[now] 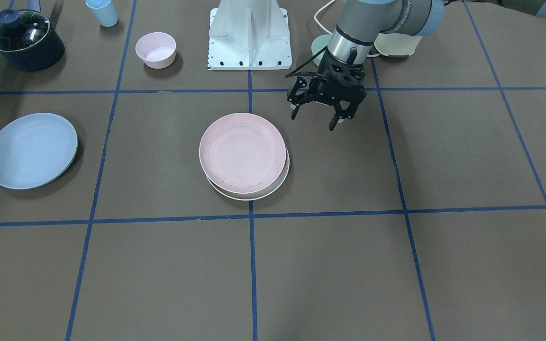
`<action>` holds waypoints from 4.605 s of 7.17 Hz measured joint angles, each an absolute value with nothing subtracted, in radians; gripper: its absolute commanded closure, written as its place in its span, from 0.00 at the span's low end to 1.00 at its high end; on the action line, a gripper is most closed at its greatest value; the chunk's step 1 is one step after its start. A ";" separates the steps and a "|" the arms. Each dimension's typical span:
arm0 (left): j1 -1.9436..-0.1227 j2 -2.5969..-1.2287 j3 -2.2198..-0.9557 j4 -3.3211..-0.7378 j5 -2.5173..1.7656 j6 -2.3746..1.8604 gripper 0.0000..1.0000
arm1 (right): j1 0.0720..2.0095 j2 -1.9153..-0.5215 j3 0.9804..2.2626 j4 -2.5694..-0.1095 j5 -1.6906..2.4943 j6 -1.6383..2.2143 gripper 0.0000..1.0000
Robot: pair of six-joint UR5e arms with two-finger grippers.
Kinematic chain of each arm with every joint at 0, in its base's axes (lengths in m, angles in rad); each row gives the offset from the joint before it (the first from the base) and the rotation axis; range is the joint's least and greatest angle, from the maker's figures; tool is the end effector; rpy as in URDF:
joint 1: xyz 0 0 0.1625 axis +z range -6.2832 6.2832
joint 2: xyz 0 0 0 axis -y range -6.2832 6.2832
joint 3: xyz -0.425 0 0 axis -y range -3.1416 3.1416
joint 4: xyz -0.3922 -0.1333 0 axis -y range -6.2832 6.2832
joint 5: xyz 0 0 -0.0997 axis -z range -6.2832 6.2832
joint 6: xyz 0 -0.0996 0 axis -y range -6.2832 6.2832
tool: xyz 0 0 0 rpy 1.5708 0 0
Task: Stack three plates with pink and blue
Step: 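Release the pink plate and raise the left arm away, then reach the right gripper to the light blue plate's rim and grasp it, then carry the light blue plate with the right gripper over the pink plate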
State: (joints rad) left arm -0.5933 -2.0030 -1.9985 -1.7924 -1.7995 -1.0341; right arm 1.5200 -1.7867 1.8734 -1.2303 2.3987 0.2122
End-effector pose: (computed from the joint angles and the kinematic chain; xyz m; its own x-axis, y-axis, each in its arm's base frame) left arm 0.4077 -0.4085 0.2088 0.5285 0.2443 -0.8130 0.1262 0.9245 0.3597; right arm 0.0386 -0.4208 0.5637 0.6550 -0.1401 0.7426 -0.0938 0.9600 0.2639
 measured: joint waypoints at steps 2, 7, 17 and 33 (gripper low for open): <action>-0.666 -1.976 -2.009 -1.784 -1.866 -0.887 0.00 | 1.463 -1.838 1.875 -1.159 2.351 0.313 0.04; -1.044 -1.803 -1.993 -1.783 -2.054 -0.245 0.00 | 1.168 -1.969 1.839 -0.861 2.169 0.650 0.34; -1.101 -1.766 -1.981 -1.796 -2.094 -0.152 0.00 | 0.923 -1.932 1.651 -0.576 1.998 0.913 0.54; -1.098 -1.767 -1.969 -1.798 -2.094 -0.182 0.00 | 0.803 -1.353 1.922 -1.101 1.981 1.350 1.00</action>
